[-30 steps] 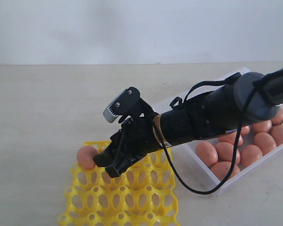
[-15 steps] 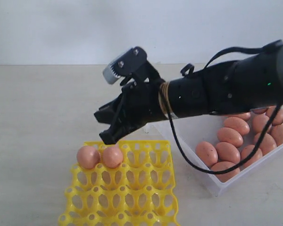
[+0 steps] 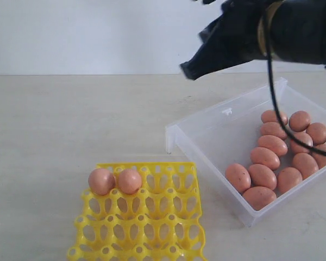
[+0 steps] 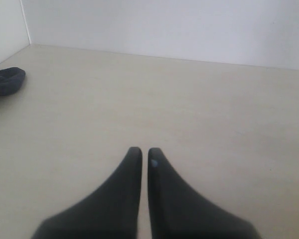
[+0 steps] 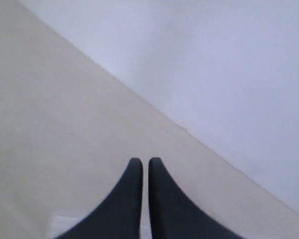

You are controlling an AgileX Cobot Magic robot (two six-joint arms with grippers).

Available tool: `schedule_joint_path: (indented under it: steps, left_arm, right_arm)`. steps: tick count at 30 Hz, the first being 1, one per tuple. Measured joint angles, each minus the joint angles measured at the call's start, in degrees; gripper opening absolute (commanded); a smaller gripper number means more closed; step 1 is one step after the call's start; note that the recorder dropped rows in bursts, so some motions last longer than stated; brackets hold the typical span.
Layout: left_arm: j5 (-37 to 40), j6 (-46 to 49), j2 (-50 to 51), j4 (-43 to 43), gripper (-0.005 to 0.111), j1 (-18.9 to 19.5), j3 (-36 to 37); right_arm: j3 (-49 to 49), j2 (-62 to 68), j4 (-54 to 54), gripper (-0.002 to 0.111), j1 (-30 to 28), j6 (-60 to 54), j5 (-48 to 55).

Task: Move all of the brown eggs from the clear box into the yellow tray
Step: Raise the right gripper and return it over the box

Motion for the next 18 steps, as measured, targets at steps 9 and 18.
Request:
schedule_joint_path:
  steps: [9,18]
  left_arm:
    - [0.0,0.0,0.0,0.0,0.004,0.0,0.0]
    - [0.0,0.0,0.0,0.0,0.004,0.0,0.0]
  right_arm:
    - [0.0,-7.47,0.1,0.0,0.0,-12.65,43.44]
    - [0.0,-8.17,6.23,0.0,-2.15,-24.14,46.59]
